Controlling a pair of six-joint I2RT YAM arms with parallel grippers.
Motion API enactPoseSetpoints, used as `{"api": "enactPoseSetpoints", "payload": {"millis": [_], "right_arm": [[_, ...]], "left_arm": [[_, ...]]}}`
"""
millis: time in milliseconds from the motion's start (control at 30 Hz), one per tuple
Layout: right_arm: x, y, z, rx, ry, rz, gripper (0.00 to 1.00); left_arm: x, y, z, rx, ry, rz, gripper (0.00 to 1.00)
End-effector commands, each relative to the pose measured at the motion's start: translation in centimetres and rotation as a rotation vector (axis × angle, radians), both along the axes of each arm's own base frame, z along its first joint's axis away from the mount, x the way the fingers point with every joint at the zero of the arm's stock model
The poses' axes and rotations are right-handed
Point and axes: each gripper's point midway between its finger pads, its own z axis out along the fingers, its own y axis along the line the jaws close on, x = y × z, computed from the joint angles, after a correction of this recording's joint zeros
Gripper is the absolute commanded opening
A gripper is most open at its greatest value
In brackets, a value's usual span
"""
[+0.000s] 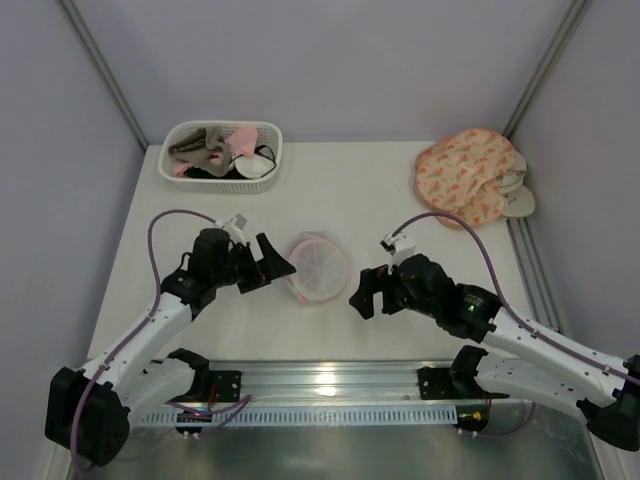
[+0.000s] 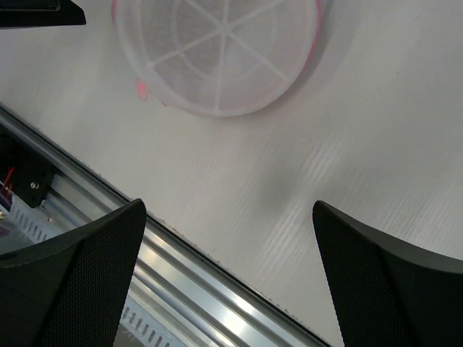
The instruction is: Unzip the laundry bag and remove the bra
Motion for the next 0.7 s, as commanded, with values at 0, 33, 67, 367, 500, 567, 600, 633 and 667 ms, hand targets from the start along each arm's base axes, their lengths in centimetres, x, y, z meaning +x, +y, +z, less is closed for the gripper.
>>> {"api": "enactPoseSetpoints", "payload": {"millis": [0, 33, 67, 367, 500, 567, 600, 633, 667], "right_arm": [[2.3, -0.3, 2.0, -0.017, -0.089, -0.131, 0.99], [2.1, 0.1, 2.0, -0.023, -0.092, -0.116, 0.99], [2.2, 0.4, 1.5, -0.039, -0.086, -0.111, 0.99], [2.2, 1.0, 0.7, -0.076, -0.077, -0.127, 0.99], [2.2, 1.1, 0.4, -0.086, -0.071, -0.134, 0.99], [2.2, 1.2, 0.1, -0.093, -0.068, -0.132, 0.99], [2.0, 1.5, 0.1, -0.094, -0.068, -0.125, 0.99], [2.1, 1.6, -0.1, -0.099, -0.068, -0.128, 0.99], [2.1, 1.6, -0.2, -0.103, -0.07, -0.127, 0.99]], "left_arm": [[2.2, -0.4, 0.1, 0.002, -0.059, 0.095, 0.99], [2.1, -0.8, -0.2, 0.005, -0.059, 0.088, 1.0], [2.6, -0.9, -0.3, 0.013, -0.074, 0.105, 0.99], [4.2, -2.4, -4.7, 0.124, 0.005, 0.154, 0.99], [5.5, -3.1, -4.7, 0.092, -0.028, 0.184, 0.99], [5.8, -3.7, -5.2, 0.075, -0.017, 0.174, 0.95], [6.0, -4.0, -5.2, 0.063, -0.021, 0.17, 0.93], [6.1, -4.8, -4.8, 0.032, -0.028, 0.151, 0.89], [6.3, -5.2, -5.0, 0.019, -0.025, 0.147, 0.79]]}}
